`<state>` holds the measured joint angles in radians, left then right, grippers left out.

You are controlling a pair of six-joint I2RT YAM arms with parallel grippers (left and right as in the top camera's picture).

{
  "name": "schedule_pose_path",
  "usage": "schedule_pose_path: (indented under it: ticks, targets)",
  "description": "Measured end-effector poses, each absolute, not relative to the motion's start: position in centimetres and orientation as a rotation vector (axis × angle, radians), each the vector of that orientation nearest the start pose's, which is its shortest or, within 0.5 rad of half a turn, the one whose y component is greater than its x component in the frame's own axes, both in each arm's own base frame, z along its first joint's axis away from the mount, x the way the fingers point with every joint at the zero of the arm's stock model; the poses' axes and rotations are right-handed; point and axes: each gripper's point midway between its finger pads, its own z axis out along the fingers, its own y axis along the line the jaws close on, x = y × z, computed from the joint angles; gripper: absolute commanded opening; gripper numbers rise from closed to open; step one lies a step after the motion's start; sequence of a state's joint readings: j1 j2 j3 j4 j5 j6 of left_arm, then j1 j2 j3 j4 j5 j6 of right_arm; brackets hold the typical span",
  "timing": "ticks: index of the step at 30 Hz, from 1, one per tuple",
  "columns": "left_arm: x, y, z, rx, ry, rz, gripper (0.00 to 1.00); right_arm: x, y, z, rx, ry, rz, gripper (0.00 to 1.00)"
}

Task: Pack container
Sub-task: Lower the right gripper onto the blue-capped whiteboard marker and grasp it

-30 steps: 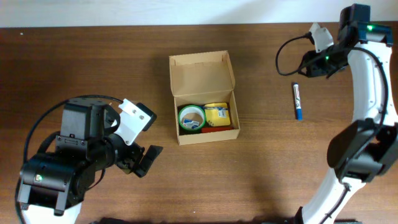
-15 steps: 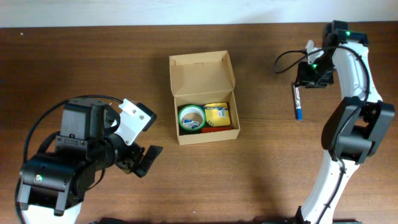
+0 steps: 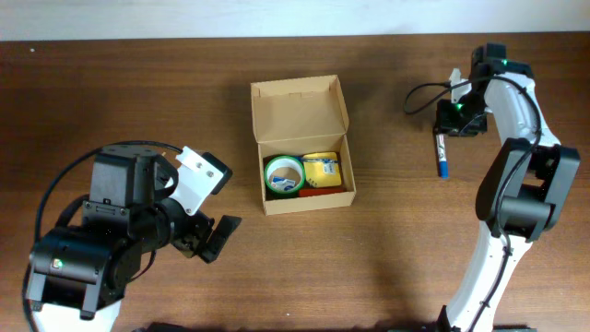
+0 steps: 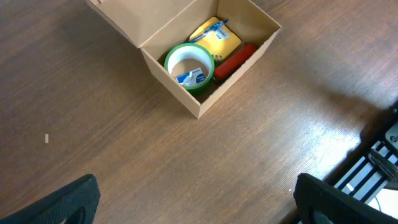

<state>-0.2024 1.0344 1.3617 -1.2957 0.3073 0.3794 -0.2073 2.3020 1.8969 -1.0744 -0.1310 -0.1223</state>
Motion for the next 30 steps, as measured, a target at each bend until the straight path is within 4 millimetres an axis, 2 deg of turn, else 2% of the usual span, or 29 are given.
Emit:
schedule_pose_path:
  ticks: [4, 10, 17, 21, 27, 30]
  targets:
    - [21.7, -9.8, 28.0, 0.832, 2.359, -0.317, 1.00, 45.7, -7.3, 1.2, 0.130, 3.034, 0.176, 0.32]
    - [21.7, -9.8, 28.0, 0.832, 2.359, -0.317, 1.00, 45.6, -7.4, 0.0, 0.146, 3.026, 0.170, 0.31]
    - [21.7, -9.8, 28.0, 0.832, 2.359, -0.317, 1.00, 45.7, -7.7, -0.1, 0.162, 3.017, 0.145, 0.24]
    - [21.7, -9.8, 28.0, 0.832, 2.359, -0.317, 1.00, 45.6, -8.0, -0.1, 0.186, 3.022, 0.109, 0.13]
    - [21.7, -9.8, 28.0, 0.832, 2.359, -0.317, 1.00, 45.5, -8.2, 0.0, 0.242, 3.020, 0.102, 0.04]
    - [21.7, -9.8, 28.0, 0.832, 2.359, -0.317, 1.00, 45.4, -8.2, 0.0, 0.271, 3.024, 0.102, 0.04]
